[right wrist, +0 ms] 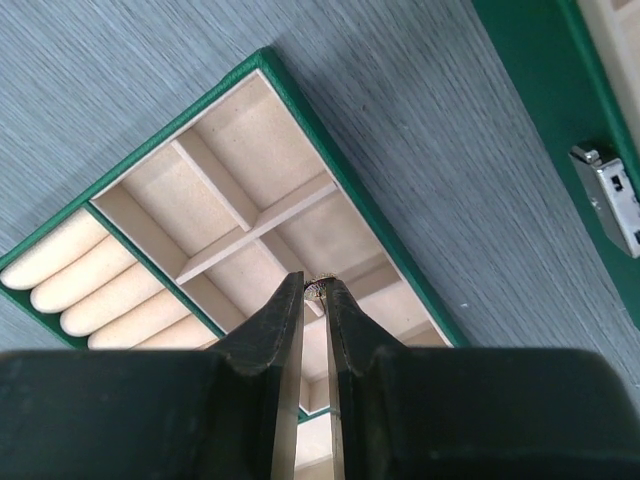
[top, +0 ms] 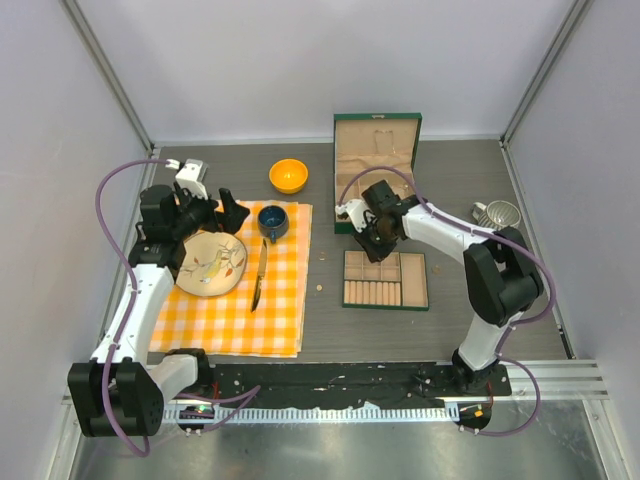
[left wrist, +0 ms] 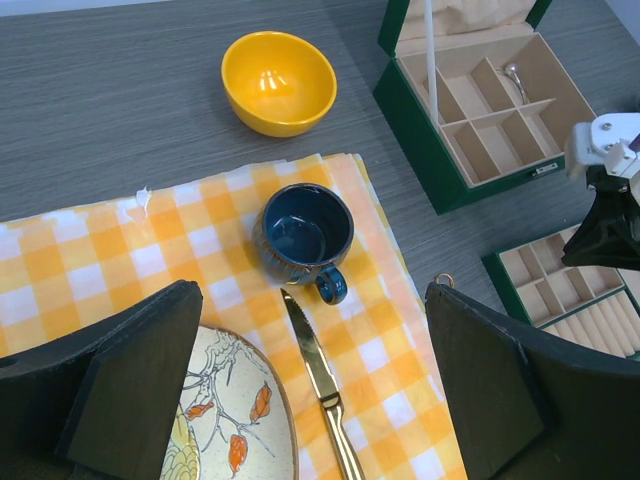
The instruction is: Organize the mixed jewelry
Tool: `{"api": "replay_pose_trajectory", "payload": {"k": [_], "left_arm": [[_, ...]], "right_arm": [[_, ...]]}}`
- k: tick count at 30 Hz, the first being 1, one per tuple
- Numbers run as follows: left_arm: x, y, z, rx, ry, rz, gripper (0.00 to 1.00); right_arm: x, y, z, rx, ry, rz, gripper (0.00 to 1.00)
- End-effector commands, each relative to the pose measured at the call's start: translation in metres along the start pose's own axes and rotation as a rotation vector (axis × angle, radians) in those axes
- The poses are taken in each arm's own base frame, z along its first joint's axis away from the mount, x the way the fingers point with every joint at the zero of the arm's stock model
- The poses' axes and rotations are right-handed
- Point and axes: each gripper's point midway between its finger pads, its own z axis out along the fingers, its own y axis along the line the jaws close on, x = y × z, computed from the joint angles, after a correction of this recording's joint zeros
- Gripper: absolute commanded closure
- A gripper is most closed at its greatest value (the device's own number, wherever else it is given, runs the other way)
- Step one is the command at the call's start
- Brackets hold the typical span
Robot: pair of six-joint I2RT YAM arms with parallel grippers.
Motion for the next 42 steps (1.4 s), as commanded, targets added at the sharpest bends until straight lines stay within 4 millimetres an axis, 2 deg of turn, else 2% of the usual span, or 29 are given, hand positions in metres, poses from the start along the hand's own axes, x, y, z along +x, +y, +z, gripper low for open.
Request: {"api": "replay_pose_trajectory", "payload": {"k": [1, 7, 10, 13, 19, 25, 30, 35, 36, 40, 42], "left_arm": [[-0.009, 0.003, 0.0, -0.006, -0.034, 0.03, 0.0], [-0.009, 0.003, 0.0, -0.008, -0.035, 0.033, 0.0], [-0.009, 0.002, 0.0, -0.006, -0.035, 0.035, 0.0], [-0.009, 0.002, -0.001, -0.008, -0.038, 0.038, 0.0], [-0.01, 0.003, -0.001, -0.012, -0.04, 0.04, 0.0], [-0.01, 0.003, -0.002, -0.013, -0.043, 0.042, 0.0], [-0.009, 0.003, -0.002, -0.012, -0.04, 0.04, 0.0], [-0.011, 0.002, -0.003, -0.012, -0.044, 0.042, 0.0], [-0.01, 0.002, -0.003, -0.01, -0.042, 0.042, 0.0], [-0.01, 0.002, -0.003, -0.009, -0.044, 0.042, 0.0], [-0.01, 0.001, -0.003, -0.007, -0.043, 0.041, 0.0]], "right_arm": [[-0.021, -0.008, 0.0, 0.03, -0.05, -0.01, 0.86], [-0.019, -0.009, 0.008, 0.035, -0.031, -0.013, 0.79], [-0.017, -0.01, 0.01, 0.037, -0.029, -0.013, 0.73], [-0.019, -0.01, 0.008, 0.041, -0.038, -0.015, 0.69], [-0.021, -0.01, 0.002, 0.049, -0.052, -0.011, 0.67], [-0.027, -0.013, -0.021, 0.096, -0.093, -0.018, 0.67], [-0.029, -0.025, -0.056, 0.197, -0.138, -0.036, 0.67], [-0.009, -0.027, -0.07, 0.227, -0.134, -0.02, 0.67], [-0.001, -0.034, -0.073, 0.266, -0.116, -0.01, 0.67], [0.028, -0.036, -0.083, 0.28, -0.118, 0.03, 0.67], [0.041, -0.044, -0.089, 0.294, -0.12, 0.066, 0.67]]}}
